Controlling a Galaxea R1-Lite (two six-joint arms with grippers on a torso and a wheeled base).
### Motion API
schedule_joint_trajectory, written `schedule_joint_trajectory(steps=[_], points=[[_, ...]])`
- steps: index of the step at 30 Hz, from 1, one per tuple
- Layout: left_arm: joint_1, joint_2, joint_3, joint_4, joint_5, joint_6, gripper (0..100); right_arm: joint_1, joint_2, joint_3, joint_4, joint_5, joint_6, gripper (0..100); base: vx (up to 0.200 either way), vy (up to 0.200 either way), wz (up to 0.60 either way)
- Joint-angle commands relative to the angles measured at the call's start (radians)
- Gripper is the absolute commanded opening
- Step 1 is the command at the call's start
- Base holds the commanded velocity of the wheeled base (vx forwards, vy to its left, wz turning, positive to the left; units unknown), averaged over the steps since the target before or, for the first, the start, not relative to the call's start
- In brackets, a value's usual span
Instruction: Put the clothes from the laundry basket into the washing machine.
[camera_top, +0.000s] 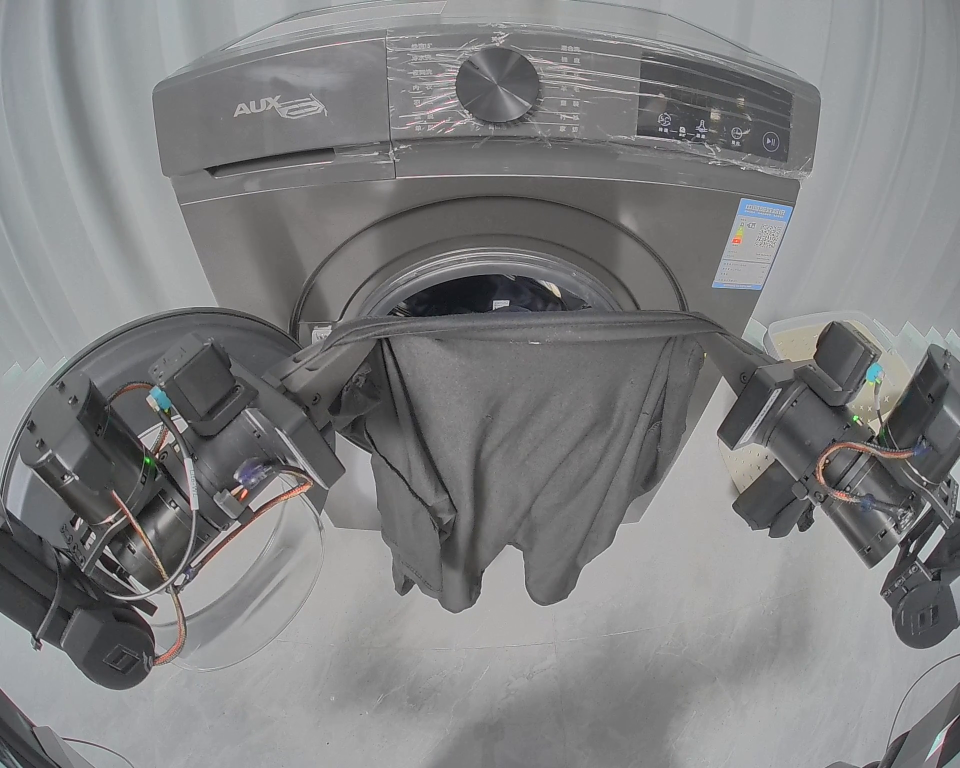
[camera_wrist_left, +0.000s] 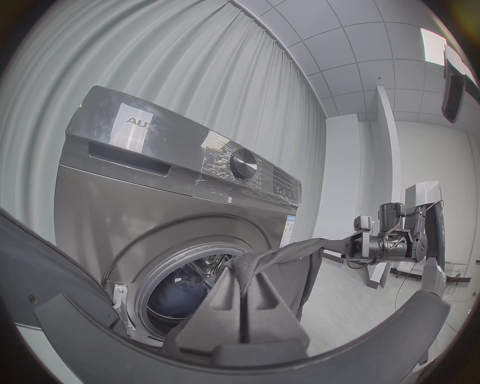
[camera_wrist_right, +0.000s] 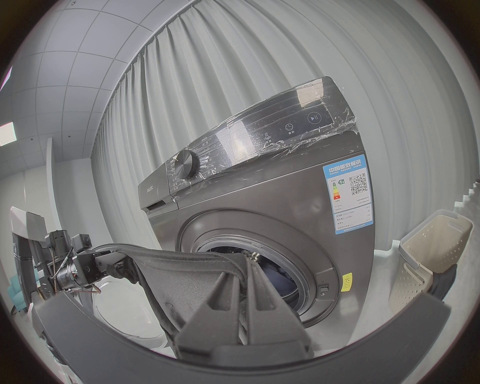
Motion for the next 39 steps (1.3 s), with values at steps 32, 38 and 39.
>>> schedule_joint_trajectory(steps=[32, 38, 39], points=[[-0.086, 0.066, -0.057, -0.002, 0.003, 0.0, 0, 0.093, 0.092, 0.131, 0.064, 0.038, 0.052, 0, 0.0, 0.0, 0.0], [-0.101, 0.065, -0.058, -0.002, 0.014, 0.0, 0, 0.16, 0.184, 0.14, 0.066, 0.033, 0.059, 100, 0.0, 0.0, 0.0], [-0.101, 0.065, -0.058, -0.002, 0.014, 0.0, 0, 0.168, 0.197, 0.14, 0.064, 0.035, 0.059, 100, 0.0, 0.0, 0.0]])
